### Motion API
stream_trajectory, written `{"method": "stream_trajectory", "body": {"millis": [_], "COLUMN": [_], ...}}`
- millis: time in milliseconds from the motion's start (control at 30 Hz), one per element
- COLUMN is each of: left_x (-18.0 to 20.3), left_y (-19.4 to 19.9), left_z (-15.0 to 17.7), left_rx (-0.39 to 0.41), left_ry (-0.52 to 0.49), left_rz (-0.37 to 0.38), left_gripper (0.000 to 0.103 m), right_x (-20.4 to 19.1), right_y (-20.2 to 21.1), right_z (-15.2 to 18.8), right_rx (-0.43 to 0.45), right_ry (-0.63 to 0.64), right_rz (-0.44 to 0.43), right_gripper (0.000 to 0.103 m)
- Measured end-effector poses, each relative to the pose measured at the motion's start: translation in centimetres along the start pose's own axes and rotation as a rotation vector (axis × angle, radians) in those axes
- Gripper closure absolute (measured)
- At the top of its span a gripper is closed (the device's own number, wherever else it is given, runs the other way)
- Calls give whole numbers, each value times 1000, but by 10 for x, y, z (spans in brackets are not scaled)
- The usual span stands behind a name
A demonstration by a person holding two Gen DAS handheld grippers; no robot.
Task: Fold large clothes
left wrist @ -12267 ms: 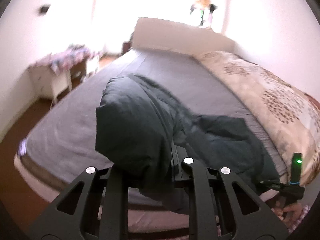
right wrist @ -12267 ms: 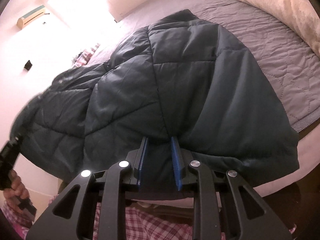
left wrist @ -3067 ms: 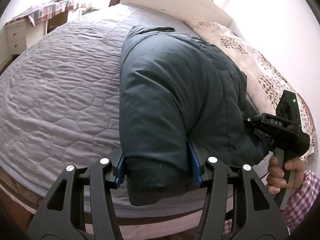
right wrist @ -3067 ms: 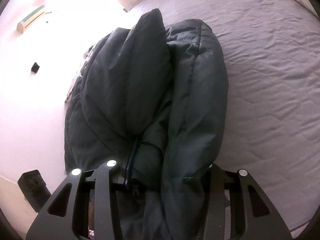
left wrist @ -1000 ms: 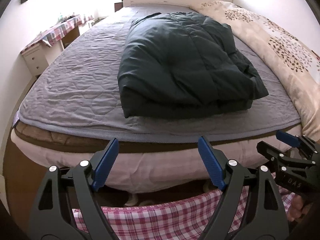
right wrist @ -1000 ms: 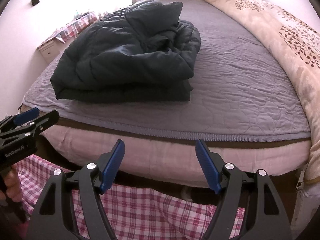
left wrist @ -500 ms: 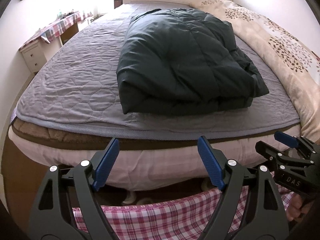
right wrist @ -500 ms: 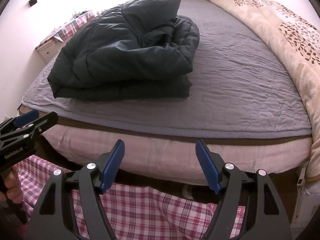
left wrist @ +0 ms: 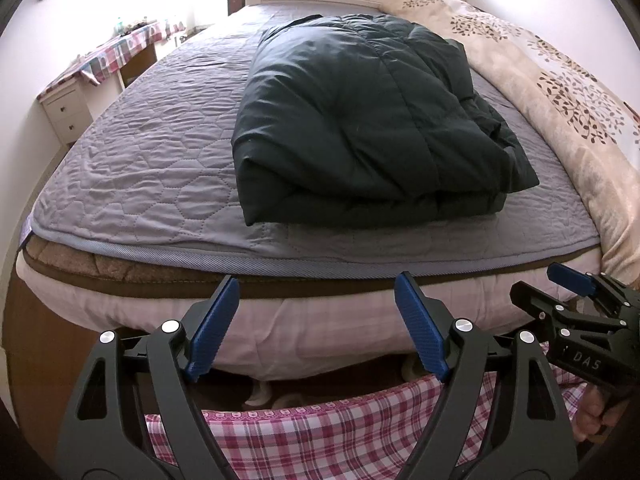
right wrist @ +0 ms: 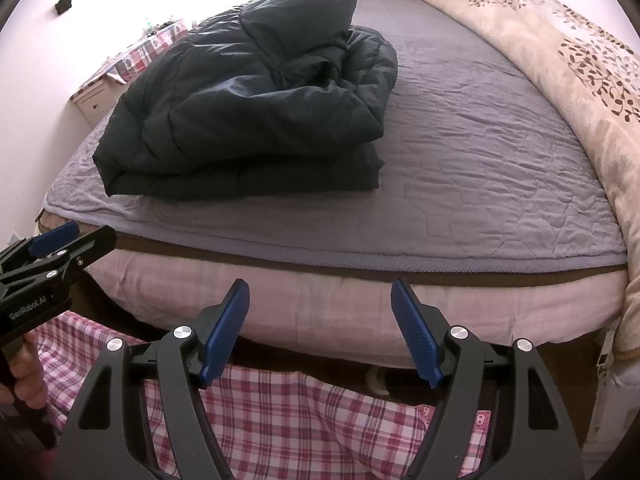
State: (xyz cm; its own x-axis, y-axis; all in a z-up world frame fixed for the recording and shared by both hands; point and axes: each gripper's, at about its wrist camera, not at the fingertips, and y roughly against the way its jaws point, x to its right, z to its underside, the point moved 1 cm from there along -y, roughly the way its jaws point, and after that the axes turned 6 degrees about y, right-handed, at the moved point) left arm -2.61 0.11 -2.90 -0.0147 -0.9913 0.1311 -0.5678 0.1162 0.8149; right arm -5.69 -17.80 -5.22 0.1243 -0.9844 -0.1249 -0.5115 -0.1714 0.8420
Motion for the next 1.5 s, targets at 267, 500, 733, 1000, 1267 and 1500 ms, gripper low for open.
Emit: {"method": "stream_trajectory", "body": {"millis": [267,500,733,1000,1267,1500], "left_x": [0,0,2,2,1,1], "left_y": [0,0,-2,-2,-2,-1], "left_z": [0,0,4,5,3,4], "left_rx": [-1,-2,-7,-9,-10,-10], "left_ry": [0,1,3,3,3,2], "left_rz": [0,-1,-2,-3,-2,-2], "left_gripper": [24,24,24,24,24,24], "right_x": [0,0,1,1,1,1], "right_y": [0,-1,-2,-2,-2,-2], "right_z": [0,1,2,2,1,1], "right_rx": [-2,-8,-9,-9,-9,-9], "right_ry": [-2,-9,-10,-10,-11,-11], "right_rz": [0,-1,-1,-1,-2,-2], "right_gripper": [31,31,31,31,31,31]}}
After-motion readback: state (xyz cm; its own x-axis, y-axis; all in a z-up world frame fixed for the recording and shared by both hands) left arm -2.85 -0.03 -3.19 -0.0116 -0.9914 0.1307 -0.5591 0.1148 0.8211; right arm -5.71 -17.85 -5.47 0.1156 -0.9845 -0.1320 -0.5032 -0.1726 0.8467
